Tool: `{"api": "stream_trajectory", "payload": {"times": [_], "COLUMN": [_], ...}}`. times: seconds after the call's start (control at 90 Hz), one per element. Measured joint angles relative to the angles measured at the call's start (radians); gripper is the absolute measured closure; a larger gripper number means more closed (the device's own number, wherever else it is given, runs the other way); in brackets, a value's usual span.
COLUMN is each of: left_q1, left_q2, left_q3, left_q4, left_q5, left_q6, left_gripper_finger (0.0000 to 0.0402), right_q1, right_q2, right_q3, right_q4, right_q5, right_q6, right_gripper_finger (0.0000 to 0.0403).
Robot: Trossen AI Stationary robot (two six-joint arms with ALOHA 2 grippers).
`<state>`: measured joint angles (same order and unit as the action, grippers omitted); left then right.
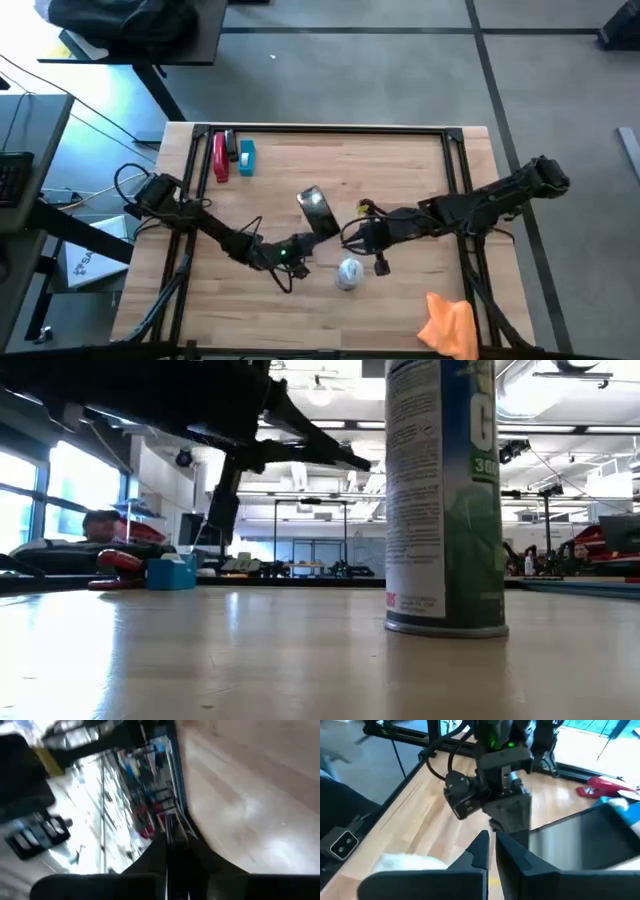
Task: Apply microfiber cloth
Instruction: Spray the front and back of the black cellphone using the white spray bottle
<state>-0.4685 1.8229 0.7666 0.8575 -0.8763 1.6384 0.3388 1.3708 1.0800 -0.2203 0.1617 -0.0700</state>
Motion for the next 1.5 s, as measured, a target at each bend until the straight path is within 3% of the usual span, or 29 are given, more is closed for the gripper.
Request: {"api": "stream_trajectory", "payload": {"times": [0.267,0.544,0.767,0.911,1.022,1.222,1.5], "left_q1": [-0.074,-0.110,-0.125,-0.128,-0.134,-0.137,-0.117], "left_q2": [-0.010,-0.160,-0.329,-0.419,-0.458,-0.467,-0.466], "left_q3": [-0.003,-0.138,-0.229,-0.267,-0.285,-0.287,-0.287], "left_q4": [-0.065,-0.078,-0.083,-0.154,-0.167,-0.171,-0.179], "left_q5": [-0.115,-0.191,-0.196,-0.203,-0.206,-0.200,-0.161], "left_q6": [-0.187,-0.386,-0.646,-0.803,-0.899,-0.992,-0.964], "left_gripper_finger": [0.0385,0.0385,0.0385,0.0385,0.0385,0.0385,0.0385], "right_q1": [0.069,0.150,0.140,0.139,0.139,0.139,0.117], "right_q2": [0.022,0.250,0.415,0.477,0.486,0.491,0.494], "right_q3": [0.181,0.487,0.811,0.956,0.983,0.908,0.840], "right_q4": [-0.193,-0.539,-0.908,-1.128,-1.193,-1.151,-1.048], "right_q5": [0.081,0.255,0.218,0.195,0.150,0.041,0.009], "right_q6": [0.115,0.333,0.729,1.084,1.322,1.562,1.640], "right_gripper_finger": [0.0316,0.0255,0.0213,0.0192,0.0187,0.0187,0.0187]}}
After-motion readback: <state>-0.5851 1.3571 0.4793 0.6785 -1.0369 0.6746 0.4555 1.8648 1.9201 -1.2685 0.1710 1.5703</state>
